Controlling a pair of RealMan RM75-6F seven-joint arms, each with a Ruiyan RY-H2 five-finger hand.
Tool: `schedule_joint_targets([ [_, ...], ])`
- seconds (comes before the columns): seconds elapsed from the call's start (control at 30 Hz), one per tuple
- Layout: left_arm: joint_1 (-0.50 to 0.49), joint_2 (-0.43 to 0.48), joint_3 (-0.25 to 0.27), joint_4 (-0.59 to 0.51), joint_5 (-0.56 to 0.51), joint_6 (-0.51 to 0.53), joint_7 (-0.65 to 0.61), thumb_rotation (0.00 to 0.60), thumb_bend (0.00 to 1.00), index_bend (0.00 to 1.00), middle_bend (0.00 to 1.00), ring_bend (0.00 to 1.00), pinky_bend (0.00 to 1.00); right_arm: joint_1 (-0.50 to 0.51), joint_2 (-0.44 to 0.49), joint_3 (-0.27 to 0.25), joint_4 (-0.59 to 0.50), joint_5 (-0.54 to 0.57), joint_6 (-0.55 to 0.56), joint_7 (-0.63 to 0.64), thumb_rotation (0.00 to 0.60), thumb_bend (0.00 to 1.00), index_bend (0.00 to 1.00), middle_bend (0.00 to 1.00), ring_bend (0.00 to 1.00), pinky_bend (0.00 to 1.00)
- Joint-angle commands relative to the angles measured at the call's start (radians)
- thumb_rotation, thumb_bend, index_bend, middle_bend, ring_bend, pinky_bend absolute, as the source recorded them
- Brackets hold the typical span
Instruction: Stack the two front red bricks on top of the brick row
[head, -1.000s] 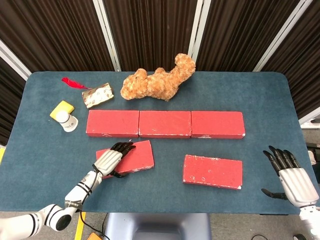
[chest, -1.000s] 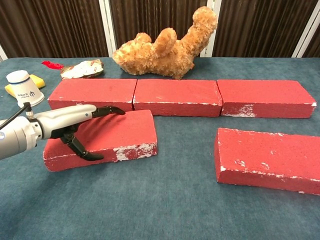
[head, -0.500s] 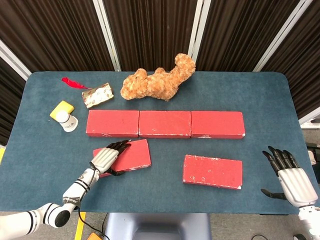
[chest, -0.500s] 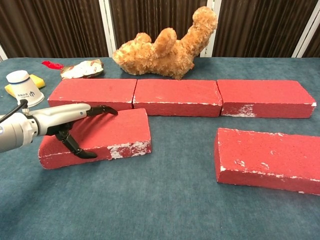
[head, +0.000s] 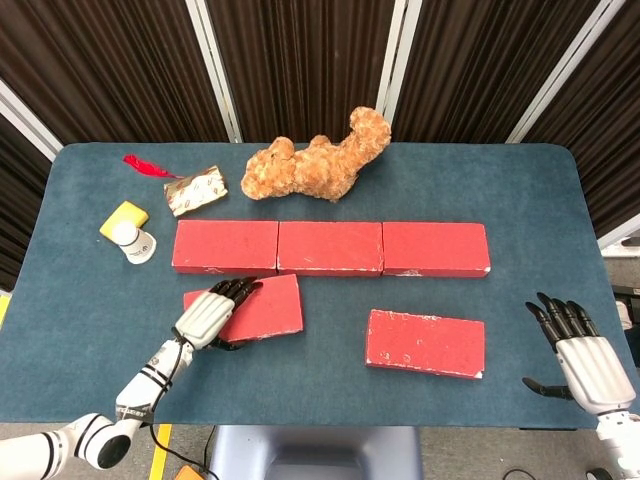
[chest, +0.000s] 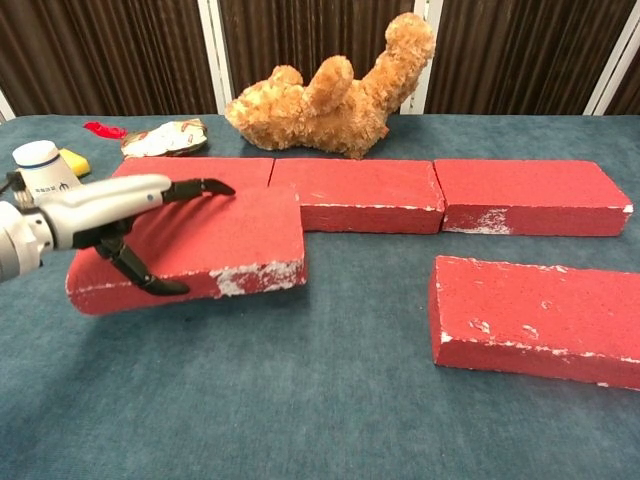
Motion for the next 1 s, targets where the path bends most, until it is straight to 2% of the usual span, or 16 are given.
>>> schedule_joint_targets([
  [0.03,-0.036,0.034,-0.042,-0.01,0.002,-0.01,0.018,0.6,0.28,0.0,0.27,0.69,1.0,0.001,0.0,0.001,0.0,0.005,-0.002,0.0,0.533,0.11,0.0,0.0,0.0,0.0],
  [0.2,-0.153,0.065,-0.129,0.084,-0.02,-0.135,-0.047,0.6,0.29,0.0,0.32,0.7,1.0,0.005,-0.004,0.011,0.003,0.03,-0.011,-0.002,0.533,0.11,0.0,0.0,0.0,0.0],
  [0.33,-0.257,0.049,-0.167,0.239,0.001,-0.222,-0.073,0.6,0.3,0.0,0.35,0.71,1.0,0.008,-0.01,0.022,0.002,0.055,-0.016,-0.012,0.533,0.11,0.0,0.0,0.0,0.0],
  [0.43,-0.327,0.026,-0.182,0.336,0.02,-0.297,-0.166,0.6,0.3,0.0,0.36,0.71,1.0,0.01,-0.014,0.031,0.001,0.078,-0.019,-0.021,0.533,0.11,0.0,0.0,0.0,0.0],
  [0.53,-0.386,-0.011,-0.174,0.447,0.059,-0.342,-0.253,0.6,0.3,0.0,0.36,0.71,1.0,0.011,-0.015,0.04,0.0,0.105,-0.024,-0.028,0.533,0.11,0.0,0.0,0.0,0.0],
  [0.67,-0.429,-0.052,-0.152,0.531,0.083,-0.401,-0.394,0.6,0.31,0.0,0.35,0.71,1.0,0.02,-0.022,0.052,0.005,0.136,-0.039,-0.037,0.534,0.11,0.0,0.0,0.0,0.0],
  [0.77,-0.447,-0.085,-0.123,0.587,0.12,-0.404,-0.491,0.6,0.31,0.0,0.35,0.7,0.99,0.026,-0.026,0.056,0.007,0.146,-0.05,-0.042,0.534,0.11,0.0,0.0,0.0,0.0],
  [1.0,-0.472,-0.139,-0.051,0.681,0.206,-0.362,-0.667,0.6,0.3,0.0,0.35,0.67,0.88,0.03,-0.027,0.061,0.011,0.163,-0.057,-0.047,0.532,0.11,0.0,0.0,0.0,0.0],
])
